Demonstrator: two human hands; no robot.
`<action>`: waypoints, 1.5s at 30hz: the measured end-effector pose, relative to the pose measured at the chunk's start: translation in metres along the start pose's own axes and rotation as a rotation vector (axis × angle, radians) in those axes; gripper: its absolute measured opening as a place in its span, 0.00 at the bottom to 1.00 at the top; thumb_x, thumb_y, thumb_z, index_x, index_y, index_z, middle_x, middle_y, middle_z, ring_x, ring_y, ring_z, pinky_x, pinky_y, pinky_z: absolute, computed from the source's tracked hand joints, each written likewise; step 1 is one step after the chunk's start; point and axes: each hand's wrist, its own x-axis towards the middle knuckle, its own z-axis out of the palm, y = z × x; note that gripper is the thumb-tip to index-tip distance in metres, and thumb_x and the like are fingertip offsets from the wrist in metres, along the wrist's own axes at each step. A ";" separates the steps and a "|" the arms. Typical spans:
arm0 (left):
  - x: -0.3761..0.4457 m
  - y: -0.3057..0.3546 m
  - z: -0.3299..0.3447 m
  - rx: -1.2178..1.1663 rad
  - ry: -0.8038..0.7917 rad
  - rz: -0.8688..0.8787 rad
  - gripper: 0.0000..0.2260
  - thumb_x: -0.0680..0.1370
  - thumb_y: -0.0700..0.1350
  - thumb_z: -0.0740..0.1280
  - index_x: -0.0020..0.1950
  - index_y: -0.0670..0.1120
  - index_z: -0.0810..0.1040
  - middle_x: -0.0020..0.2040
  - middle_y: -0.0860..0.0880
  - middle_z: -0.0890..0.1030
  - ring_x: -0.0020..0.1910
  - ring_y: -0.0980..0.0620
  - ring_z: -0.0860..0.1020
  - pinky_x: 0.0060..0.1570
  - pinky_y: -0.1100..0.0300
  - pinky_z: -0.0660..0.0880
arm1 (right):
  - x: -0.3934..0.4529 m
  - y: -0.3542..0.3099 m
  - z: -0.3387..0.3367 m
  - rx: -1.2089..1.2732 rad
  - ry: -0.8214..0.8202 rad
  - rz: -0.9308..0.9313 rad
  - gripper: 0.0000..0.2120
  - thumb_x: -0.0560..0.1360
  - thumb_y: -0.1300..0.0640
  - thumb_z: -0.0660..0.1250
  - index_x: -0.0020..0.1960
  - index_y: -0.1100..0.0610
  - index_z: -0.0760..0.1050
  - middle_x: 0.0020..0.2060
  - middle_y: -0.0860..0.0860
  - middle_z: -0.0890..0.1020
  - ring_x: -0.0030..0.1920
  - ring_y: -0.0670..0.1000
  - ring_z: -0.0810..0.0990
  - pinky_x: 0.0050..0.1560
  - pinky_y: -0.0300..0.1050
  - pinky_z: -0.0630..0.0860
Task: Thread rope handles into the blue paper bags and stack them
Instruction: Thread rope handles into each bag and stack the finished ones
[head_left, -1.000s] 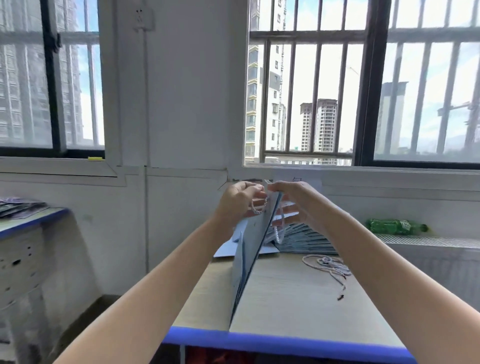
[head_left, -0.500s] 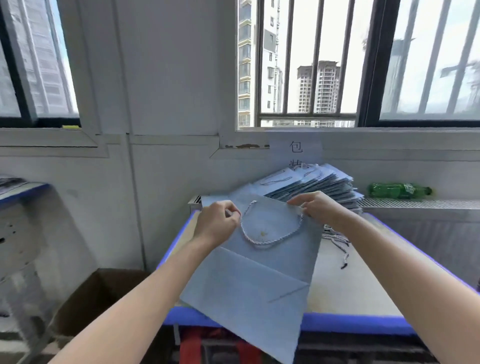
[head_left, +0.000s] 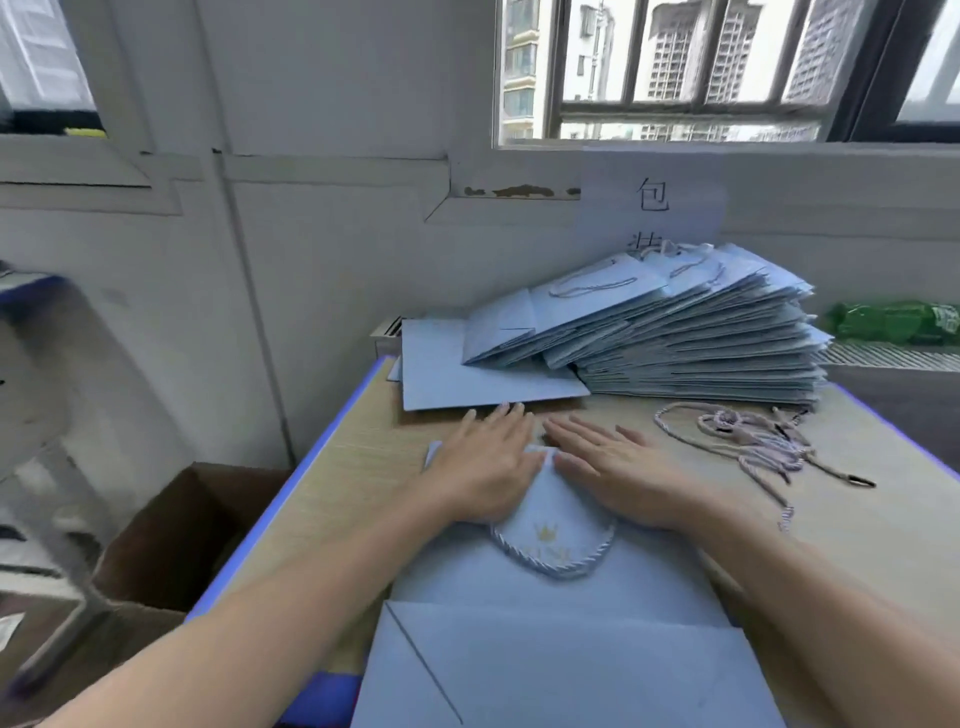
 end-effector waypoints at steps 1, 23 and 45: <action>0.000 -0.001 0.000 0.005 -0.009 0.004 0.26 0.84 0.54 0.44 0.79 0.45 0.44 0.79 0.49 0.43 0.77 0.55 0.41 0.73 0.55 0.38 | 0.001 0.000 0.001 -0.013 -0.015 0.004 0.25 0.81 0.44 0.41 0.77 0.47 0.43 0.76 0.40 0.45 0.75 0.39 0.42 0.74 0.47 0.41; -0.001 -0.017 -0.002 -0.310 0.124 0.094 0.22 0.79 0.53 0.63 0.71 0.48 0.68 0.74 0.54 0.65 0.74 0.56 0.60 0.71 0.60 0.56 | -0.003 0.006 0.000 0.106 0.195 -0.045 0.25 0.80 0.42 0.52 0.74 0.48 0.60 0.75 0.41 0.57 0.74 0.43 0.57 0.70 0.39 0.51; 0.037 0.012 -0.101 -0.021 0.832 0.079 0.26 0.72 0.50 0.68 0.66 0.40 0.70 0.61 0.41 0.72 0.60 0.40 0.71 0.61 0.47 0.67 | 0.022 0.024 -0.160 0.174 0.742 0.231 0.21 0.78 0.56 0.62 0.69 0.56 0.63 0.61 0.58 0.66 0.60 0.59 0.69 0.55 0.48 0.66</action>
